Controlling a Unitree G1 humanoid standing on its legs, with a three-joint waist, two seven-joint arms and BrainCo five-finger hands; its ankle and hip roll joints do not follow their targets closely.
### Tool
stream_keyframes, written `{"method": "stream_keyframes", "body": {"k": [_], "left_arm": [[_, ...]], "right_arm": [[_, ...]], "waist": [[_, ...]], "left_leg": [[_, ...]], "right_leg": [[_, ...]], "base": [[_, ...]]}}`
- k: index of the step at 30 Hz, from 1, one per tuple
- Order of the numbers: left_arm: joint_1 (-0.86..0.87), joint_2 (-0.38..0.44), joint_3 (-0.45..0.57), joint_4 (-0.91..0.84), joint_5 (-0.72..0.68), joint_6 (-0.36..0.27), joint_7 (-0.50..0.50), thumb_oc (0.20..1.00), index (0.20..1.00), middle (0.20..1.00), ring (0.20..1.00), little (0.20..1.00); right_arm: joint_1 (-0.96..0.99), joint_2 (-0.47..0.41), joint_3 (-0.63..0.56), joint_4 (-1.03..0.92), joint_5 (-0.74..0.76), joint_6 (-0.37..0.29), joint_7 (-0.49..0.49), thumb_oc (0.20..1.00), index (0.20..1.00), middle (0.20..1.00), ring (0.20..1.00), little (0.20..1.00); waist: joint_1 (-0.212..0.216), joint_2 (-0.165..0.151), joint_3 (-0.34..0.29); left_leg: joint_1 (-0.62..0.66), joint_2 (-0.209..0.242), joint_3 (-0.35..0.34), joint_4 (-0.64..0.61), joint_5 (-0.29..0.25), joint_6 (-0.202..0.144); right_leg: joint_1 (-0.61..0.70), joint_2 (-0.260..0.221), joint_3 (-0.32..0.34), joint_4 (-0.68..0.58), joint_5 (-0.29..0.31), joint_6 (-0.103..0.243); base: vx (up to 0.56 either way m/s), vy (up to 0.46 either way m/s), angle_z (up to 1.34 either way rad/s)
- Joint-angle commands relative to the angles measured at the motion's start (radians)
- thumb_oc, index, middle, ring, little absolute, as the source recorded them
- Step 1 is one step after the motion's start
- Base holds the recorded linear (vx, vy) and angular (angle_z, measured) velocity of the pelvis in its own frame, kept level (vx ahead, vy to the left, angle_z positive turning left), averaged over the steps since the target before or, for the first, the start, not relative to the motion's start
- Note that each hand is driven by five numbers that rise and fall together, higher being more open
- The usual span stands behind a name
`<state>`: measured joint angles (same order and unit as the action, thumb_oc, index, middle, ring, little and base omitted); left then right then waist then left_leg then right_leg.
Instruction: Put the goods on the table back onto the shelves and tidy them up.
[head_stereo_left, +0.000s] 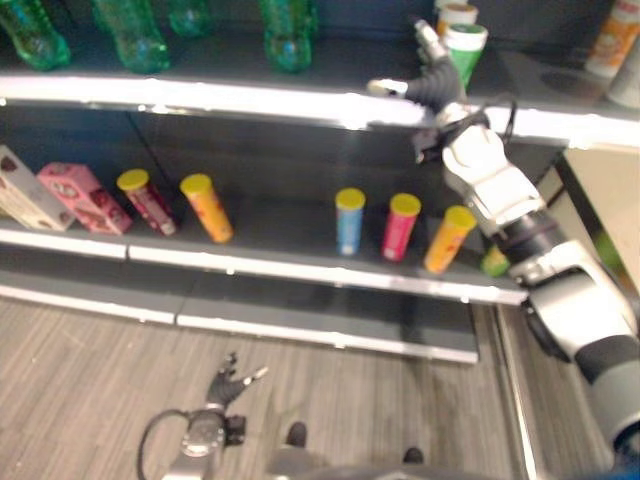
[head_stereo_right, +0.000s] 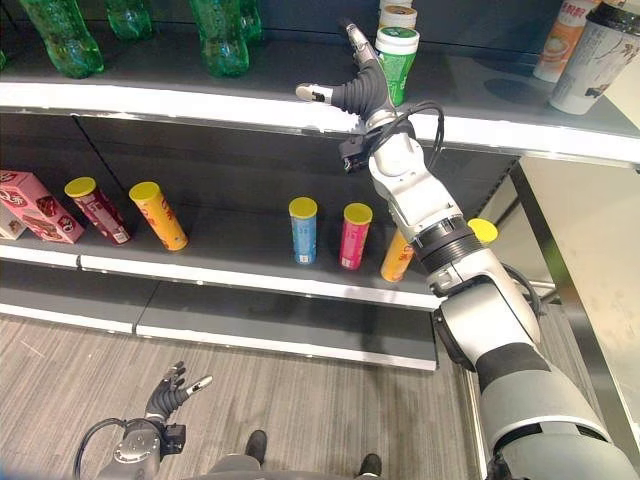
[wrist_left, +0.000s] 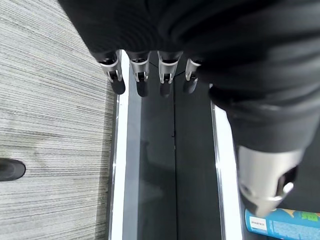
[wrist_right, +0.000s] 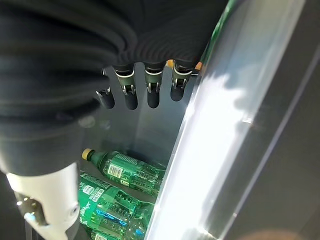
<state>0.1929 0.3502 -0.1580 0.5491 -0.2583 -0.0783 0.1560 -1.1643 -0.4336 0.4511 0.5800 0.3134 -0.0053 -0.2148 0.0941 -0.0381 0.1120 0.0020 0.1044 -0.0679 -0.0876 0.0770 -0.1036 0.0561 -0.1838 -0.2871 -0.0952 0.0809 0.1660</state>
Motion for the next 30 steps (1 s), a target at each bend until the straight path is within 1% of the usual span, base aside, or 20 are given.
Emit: {"method": "stream_keyframes", "body": {"k": [1,7,8,10,13,14,15,16,17,18,19,22,23,24,25,26,27,28,29,30], "left_arm": [[-0.048,0.066,-0.008,-0.028,0.014,-0.028,0.017,1.0,1.0,1.0,1.0,1.0],[-0.051,0.064,-0.007,-0.022,0.011,-0.029,0.015,1.0,1.0,1.0,1.0,1.0],[-0.053,0.064,-0.004,-0.023,0.014,-0.03,0.005,1.0,1.0,1.0,1.0,1.0],[-0.043,0.063,-0.003,-0.035,0.016,-0.033,-0.009,1.0,1.0,1.0,1.0,1.0],[-0.038,0.063,-0.002,-0.038,0.016,-0.035,-0.013,1.0,1.0,1.0,1.0,1.0],[-0.039,0.065,0.004,-0.043,0.015,-0.042,-0.015,1.0,1.0,1.0,1.0,1.0],[-0.039,0.063,0.006,-0.044,0.013,-0.042,-0.016,1.0,1.0,1.0,1.0,1.0],[-0.04,0.054,0.015,-0.039,0.011,-0.045,-0.02,1.0,1.0,1.0,1.0,1.0],[-0.04,0.054,0.014,-0.039,0.011,-0.045,-0.02,1.0,1.0,1.0,1.0,1.0],[-0.038,0.052,0.018,-0.042,0.01,-0.044,-0.025,1.0,1.0,1.0,1.0,1.0],[-0.029,0.045,0.029,-0.045,0.014,-0.048,-0.036,1.0,1.0,1.0,1.0,1.0],[-0.023,0.04,0.037,-0.046,0.019,-0.051,-0.049,1.0,1.0,1.0,1.0,1.0],[-0.023,0.042,0.035,-0.046,0.019,-0.051,-0.049,1.0,1.0,1.0,1.0,1.0],[-0.026,0.038,0.041,-0.044,0.024,-0.055,-0.054,1.0,1.0,1.0,1.0,1.0],[-0.026,0.04,0.039,-0.043,0.024,-0.055,-0.054,1.0,1.0,1.0,1.0,1.0],[-0.029,0.039,0.043,-0.045,0.024,-0.057,-0.054,1.0,1.0,1.0,1.0,1.0],[-0.032,0.043,0.051,-0.05,0.026,-0.059,-0.058,1.0,1.0,1.0,1.0,1.0],[-0.031,0.044,0.055,-0.056,0.026,-0.058,-0.061,1.0,1.0,1.0,1.0,1.0],[-0.031,0.047,0.053,-0.056,0.026,-0.058,-0.062,1.0,1.0,1.0,1.0,1.0],[-0.03,0.05,0.055,-0.058,0.026,-0.056,-0.067,1.0,1.0,1.0,1.0,1.0]], "right_arm": [[-0.065,-0.039,-0.013,-0.007,-0.01,-0.016,-0.017,1.0,1.0,1.0,1.0,1.0],[-0.06,-0.032,-0.012,-0.022,0.022,-0.026,0.0,1.0,1.0,1.0,1.0,1.0],[-0.063,-0.044,0.002,-0.063,0.043,-0.044,0.031,1.0,1.0,1.0,1.0,1.0],[-0.051,-0.071,0.005,-0.114,0.074,-0.063,0.047,1.0,1.0,1.0,1.0,1.0],[-0.05,-0.091,0.002,-0.132,0.074,-0.071,0.047,1.0,1.0,1.0,1.0,1.0],[-0.042,-0.139,-0.003,-0.185,0.067,-0.085,0.039,1.0,1.0,1.0,1.0,1.0],[-0.022,-0.151,-0.015,-0.23,0.082,-0.097,0.043,1.0,1.0,1.0,1.0,1.0],[0.008,-0.199,-0.036,-0.323,0.121,-0.121,0.061,1.0,1.0,1.0,1.0,1.0],[0.01,-0.2,-0.038,-0.325,0.121,-0.12,0.061,1.0,1.0,1.0,1.0,1.0],[0.037,-0.225,-0.062,-0.385,0.155,-0.136,0.075,1.0,1.0,1.0,1.0,1.0],[0.078,-0.278,-0.105,-0.474,0.218,-0.163,0.097,1.0,1.0,1.0,1.0,1.0],[0.152,-0.346,-0.211,-0.568,0.24,-0.215,0.084,1.0,1.0,1.0,1.0,1.0],[0.158,-0.346,-0.215,-0.571,0.239,-0.214,0.084,1.0,1.0,1.0,1.0,1.0],[0.218,-0.373,-0.301,-0.627,0.227,-0.246,0.059,1.0,1.0,1.0,1.0,1.0],[0.225,-0.372,-0.307,-0.631,0.226,-0.245,0.059,1.0,1.0,1.0,1.0,1.0],[0.253,-0.39,-0.344,-0.656,0.217,-0.255,0.05,1.0,1.0,1.0,1.0,1.0],[0.328,-0.403,-0.434,-0.703,0.208,-0.271,0.036,1.0,1.0,1.0,1.0,1.0],[0.367,-0.403,-0.477,-0.723,0.215,-0.278,0.033,1.0,1.0,1.0,1.0,1.0],[0.375,-0.402,-0.484,-0.728,0.215,-0.277,0.034,1.0,1.0,1.0,1.0,1.0],[0.414,-0.398,-0.525,-0.744,0.225,-0.28,0.033,1.0,1.0,1.0,1.0,1.0]], "waist": [[0.011,-0.049,0.01],[0.013,-0.05,0.013],[0.017,-0.051,0.013],[0.023,-0.051,0.011],[0.025,-0.052,0.01],[0.027,-0.053,0.01],[0.027,-0.054,0.011],[0.025,-0.053,0.012],[0.025,-0.054,0.012],[0.024,-0.054,0.012],[0.022,-0.055,0.01],[0.019,-0.056,0.007],[0.021,-0.058,0.007],[0.01,-0.058,0.005],[0.012,-0.06,0.005],[0.004,-0.06,0.004],[-0.006,-0.063,0.004],[-0.012,-0.065,0.007],[-0.009,-0.067,0.006],[-0.016,-0.071,0.004]], "left_leg": [[0.038,0.004,0.043,0.0,-0.125,-0.009],[0.04,0.005,0.045,0.0,-0.124,-0.009],[0.039,0.004,0.042,0.0,-0.124,-0.009],[0.039,0.004,0.04,0.0,-0.124,-0.009],[0.039,0.004,0.039,0.0,-0.124,-0.009],[0.038,0.002,0.04,0.0,-0.124,-0.01],[0.037,0.002,0.039,0.0,-0.124,-0.01],[0.037,0.001,0.038,0.0,-0.124,-0.01],[0.037,0.001,0.038,0.0,-0.124,-0.01],[0.037,0.001,0.037,0.001,-0.125,-0.01],[0.037,0.002,0.036,0.001,-0.127,-0.01],[0.038,0.002,0.036,0.002,-0.13,-0.011],[0.038,0.002,0.036,0.002,-0.13,-0.011],[0.038,0.004,0.035,0.001,-0.131,-0.012],[0.038,0.004,0.035,0.001,-0.131,-0.012],[0.038,0.006,0.037,0.001,-0.131,-0.012],[0.033,0.012,0.036,0.001,-0.129,-0.014],[0.029,0.013,0.028,0.003,-0.132,-0.011],[0.029,0.014,0.029,0.003,-0.132,-0.011],[0.027,0.018,0.024,0.009,-0.139,-0.009]], "right_leg": [[0.023,-0.08,0.012,0.008,-0.027,0.064],[0.022,-0.08,0.013,0.008,-0.026,0.063],[0.023,-0.08,0.013,0.008,-0.027,0.063],[0.026,-0.081,0.008,0.008,-0.028,0.064],[0.027,-0.082,0.006,0.008,-0.028,0.064],[0.027,-0.083,0.005,0.008,-0.028,0.066],[0.027,-0.084,0.003,0.008,-0.028,0.067],[0.029,-0.087,0.0,0.008,-0.03,0.07],[0.029,-0.087,0.0,0.008,-0.03,0.07],[0.029,-0.088,-0.001,0.009,-0.031,0.07],[0.03,-0.089,-0.005,0.009,-0.033,0.072],[0.03,-0.089,-0.008,0.01,-0.037,0.074],[0.031,-0.089,-0.008,0.01,-0.037,0.074],[0.028,-0.086,-0.004,0.012,-0.04,0.075],[0.028,-0.085,-0.004,0.011,-0.04,0.074],[0.026,-0.083,-0.001,0.012,-0.041,0.075],[0.017,-0.077,0.005,0.011,-0.045,0.075],[0.008,-0.07,0.018,0.012,-0.044,0.073],[0.007,-0.07,0.019,0.012,-0.044,0.072],[-0.003,-0.064,0.041,0.012,-0.044,0.07]], "base": [[0.0,0.0,0.0],[0.0,0.0,0.0],[0.0,0.0,0.0],[0.0,0.0,0.0],[0.0,0.0,0.0],[-0.01,0.01,0.03],[0.0,0.0,0.0],[0.0,0.0,0.0],[0.0,0.012,0.05],[0.0,0.0,0.0],[0.0,0.0,0.0],[0.0,0.006,0.04],[0.0,0.0,0.0],[0.0,0.003,-0.05],[0.0,0.0,0.0],[-0.02,0.007,-0.07],[-0.04,0.007,-0.04],[-0.04,0.001,-0.05],[0.0,0.0,0.0],[-0.03,0.027,-0.06]]}}
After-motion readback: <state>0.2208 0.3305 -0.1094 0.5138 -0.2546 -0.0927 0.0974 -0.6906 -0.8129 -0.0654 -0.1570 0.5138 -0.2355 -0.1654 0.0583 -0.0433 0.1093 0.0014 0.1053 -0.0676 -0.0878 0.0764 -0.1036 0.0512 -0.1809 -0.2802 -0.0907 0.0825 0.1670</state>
